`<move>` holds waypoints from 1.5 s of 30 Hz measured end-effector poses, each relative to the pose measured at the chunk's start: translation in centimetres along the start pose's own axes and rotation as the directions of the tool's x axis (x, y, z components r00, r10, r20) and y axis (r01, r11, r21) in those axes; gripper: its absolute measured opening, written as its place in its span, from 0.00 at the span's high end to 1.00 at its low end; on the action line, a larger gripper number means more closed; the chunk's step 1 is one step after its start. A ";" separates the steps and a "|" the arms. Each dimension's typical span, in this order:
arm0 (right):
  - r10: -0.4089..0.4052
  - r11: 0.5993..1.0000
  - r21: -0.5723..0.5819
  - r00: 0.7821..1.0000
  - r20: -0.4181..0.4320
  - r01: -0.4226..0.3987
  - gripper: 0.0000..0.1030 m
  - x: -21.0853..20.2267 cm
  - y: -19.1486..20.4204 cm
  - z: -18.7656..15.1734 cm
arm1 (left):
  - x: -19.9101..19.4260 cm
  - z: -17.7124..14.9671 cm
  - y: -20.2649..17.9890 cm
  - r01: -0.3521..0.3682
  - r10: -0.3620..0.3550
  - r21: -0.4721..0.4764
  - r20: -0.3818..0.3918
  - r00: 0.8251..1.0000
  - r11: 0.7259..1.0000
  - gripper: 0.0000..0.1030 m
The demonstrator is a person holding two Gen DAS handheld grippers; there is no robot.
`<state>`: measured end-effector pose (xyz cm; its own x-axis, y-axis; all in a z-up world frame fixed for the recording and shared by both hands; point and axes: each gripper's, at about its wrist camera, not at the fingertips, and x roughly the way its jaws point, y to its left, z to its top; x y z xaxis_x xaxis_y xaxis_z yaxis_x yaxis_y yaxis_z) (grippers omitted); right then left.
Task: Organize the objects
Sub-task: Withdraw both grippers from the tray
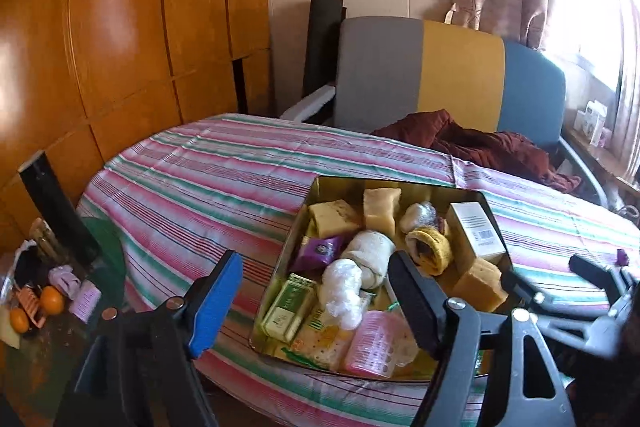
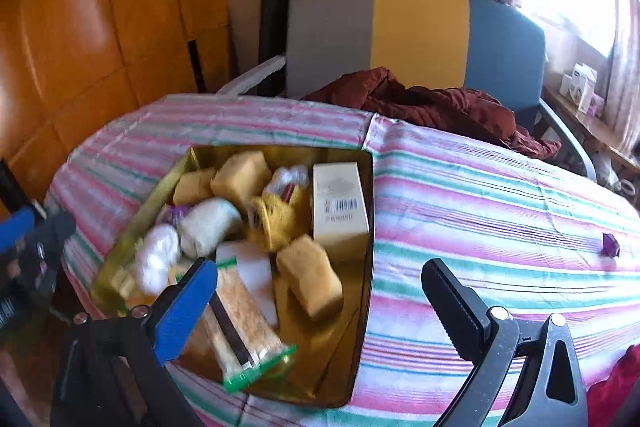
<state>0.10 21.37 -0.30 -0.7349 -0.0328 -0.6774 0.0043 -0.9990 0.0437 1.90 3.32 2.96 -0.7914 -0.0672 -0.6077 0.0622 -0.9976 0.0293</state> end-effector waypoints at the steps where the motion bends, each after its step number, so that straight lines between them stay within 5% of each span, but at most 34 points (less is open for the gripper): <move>1: 0.000 1.000 0.002 1.000 0.004 0.000 0.00 0.0 0.1 0.1 | 0.0 0.0 -0.1 0.004 -0.004 0.005 -0.001 1.000 1.000 0.27; 10: 0.013 0.999 -0.030 0.998 -0.054 -0.015 0.00 1.2 1.5 -2.6 | 1.0 -0.3 -0.3 0.048 -0.047 0.007 -0.041 0.998 0.999 0.33; 45: 0.010 0.999 -0.049 0.998 -0.057 -0.013 0.00 2.1 1.7 -2.6 | 2.6 -0.9 -0.7 0.080 -0.077 0.041 -0.078 0.994 0.996 0.37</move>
